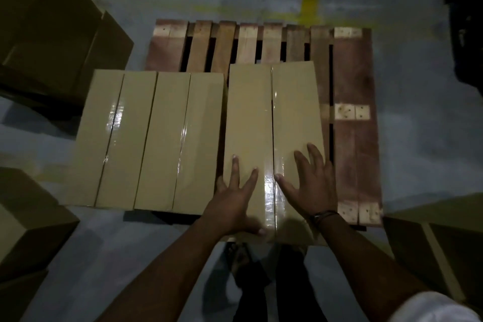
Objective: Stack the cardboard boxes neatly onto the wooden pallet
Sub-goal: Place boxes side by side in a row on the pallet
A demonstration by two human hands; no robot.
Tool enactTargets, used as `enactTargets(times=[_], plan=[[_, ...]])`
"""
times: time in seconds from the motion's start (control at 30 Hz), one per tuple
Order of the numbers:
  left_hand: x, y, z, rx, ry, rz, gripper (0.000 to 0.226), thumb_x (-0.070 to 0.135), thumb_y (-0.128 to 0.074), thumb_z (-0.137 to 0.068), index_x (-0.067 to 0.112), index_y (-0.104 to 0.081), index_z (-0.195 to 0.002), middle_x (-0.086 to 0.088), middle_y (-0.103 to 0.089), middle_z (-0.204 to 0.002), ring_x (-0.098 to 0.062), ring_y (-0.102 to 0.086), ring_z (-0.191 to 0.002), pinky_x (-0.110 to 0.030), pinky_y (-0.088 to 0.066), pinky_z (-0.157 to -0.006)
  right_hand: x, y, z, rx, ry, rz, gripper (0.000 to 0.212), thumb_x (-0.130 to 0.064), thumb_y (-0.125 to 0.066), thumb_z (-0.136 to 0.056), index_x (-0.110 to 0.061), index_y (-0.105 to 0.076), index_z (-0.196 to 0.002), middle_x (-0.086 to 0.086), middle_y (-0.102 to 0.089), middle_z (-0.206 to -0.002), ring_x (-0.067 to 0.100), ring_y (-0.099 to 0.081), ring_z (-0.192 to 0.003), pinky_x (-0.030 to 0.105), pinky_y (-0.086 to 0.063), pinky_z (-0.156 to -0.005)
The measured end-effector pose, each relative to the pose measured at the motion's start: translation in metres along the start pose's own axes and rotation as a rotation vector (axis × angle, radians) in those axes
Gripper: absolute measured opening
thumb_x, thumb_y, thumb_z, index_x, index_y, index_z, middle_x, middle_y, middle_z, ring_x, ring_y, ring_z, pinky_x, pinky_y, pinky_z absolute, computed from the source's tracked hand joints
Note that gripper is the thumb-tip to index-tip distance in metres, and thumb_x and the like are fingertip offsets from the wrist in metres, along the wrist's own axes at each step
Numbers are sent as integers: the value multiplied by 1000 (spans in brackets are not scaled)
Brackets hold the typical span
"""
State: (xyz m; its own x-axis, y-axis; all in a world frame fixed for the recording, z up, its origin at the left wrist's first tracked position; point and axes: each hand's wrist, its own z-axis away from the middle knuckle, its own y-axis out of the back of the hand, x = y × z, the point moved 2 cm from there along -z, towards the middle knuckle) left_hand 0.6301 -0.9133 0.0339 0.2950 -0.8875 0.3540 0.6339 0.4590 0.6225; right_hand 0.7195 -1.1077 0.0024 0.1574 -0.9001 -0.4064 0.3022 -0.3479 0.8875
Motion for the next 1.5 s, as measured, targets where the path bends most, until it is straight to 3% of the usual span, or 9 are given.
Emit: enactTargets(times=[0.43, 0.57, 0.67, 0.83, 1.0, 1.17, 1.3, 1.5], plan=[[-52, -22, -52, 57, -49, -16, 139, 53, -91, -63, 47, 12, -156, 10, 57, -146, -52, 9, -149, -60, -39, -109, 11, -77, -38, 105, 39, -78, 69, -65, -65, -83, -28, -52, -140, -1, -26, -161, 34, -32, -143, 53, -27, -113], [-60, -19, -63, 84, -65, -35, 139, 54, -91, -62, 47, 11, -157, 9, 56, -147, -51, 9, -150, -59, -42, -108, 14, -89, -44, 54, 11, -140, 76, -69, -61, -83, -30, -44, -147, -3, -17, -164, 33, -22, -148, 49, -17, -117], [-70, -26, -70, 99, -44, -45, 135, 52, -90, -65, 46, 8, -158, 7, 54, -149, -48, 4, -150, -55, -43, -107, 21, -102, -49, -100, -3, -146, 86, -75, -57, -80, -37, -31, -153, -9, -1, -166, 36, -12, -151, 57, -22, -118], [-93, -39, -78, 4, 88, 93, 121, 46, -85, -76, 36, 1, -161, -5, 30, -164, -46, -1, -150, -56, -33, -115, 26, -113, -48, -454, 44, -49, 91, -61, -66, -83, -43, -16, -156, -18, 22, -163, 47, 7, -150, 62, -22, -118], [-97, -51, -73, 97, 120, 157, 108, 40, -82, -81, 28, -11, -162, -5, 10, -169, -42, -9, -150, -53, -29, -118, 28, -113, -41, -432, -29, -103, 89, -48, -71, -85, -39, -18, -156, -12, 23, -163, 37, 8, -152, 58, -24, -119], [-103, -63, -63, 199, 152, 203, 100, 30, -85, -80, 25, -23, -159, -4, -9, -164, -39, -26, -143, -50, -38, -112, 32, -117, -17, -377, -65, -106, 90, -41, -74, -85, -32, -20, -156, -7, 24, -163, 32, -3, -153, 48, -31, -118], [-111, -80, -49, 187, 117, 2, 104, 25, -85, -78, 26, -19, -159, -2, 0, -166, -39, -18, -144, -51, -43, -108, 35, -129, 12, -406, 12, 46, 99, -51, -76, -80, -34, -13, -154, 0, 26, -163, 42, -1, -151, 58, -34, -114], [-120, -96, -39, 188, 47, -150, 108, 13, -78, -81, 27, -6, -162, -2, 13, -168, -37, -8, -148, -47, -44, -106, 26, -137, 41, -428, 16, 162, 111, -64, -71, -79, -30, -1, -158, 5, 29, -162, 48, 18, -147, 64, -28, -112]])
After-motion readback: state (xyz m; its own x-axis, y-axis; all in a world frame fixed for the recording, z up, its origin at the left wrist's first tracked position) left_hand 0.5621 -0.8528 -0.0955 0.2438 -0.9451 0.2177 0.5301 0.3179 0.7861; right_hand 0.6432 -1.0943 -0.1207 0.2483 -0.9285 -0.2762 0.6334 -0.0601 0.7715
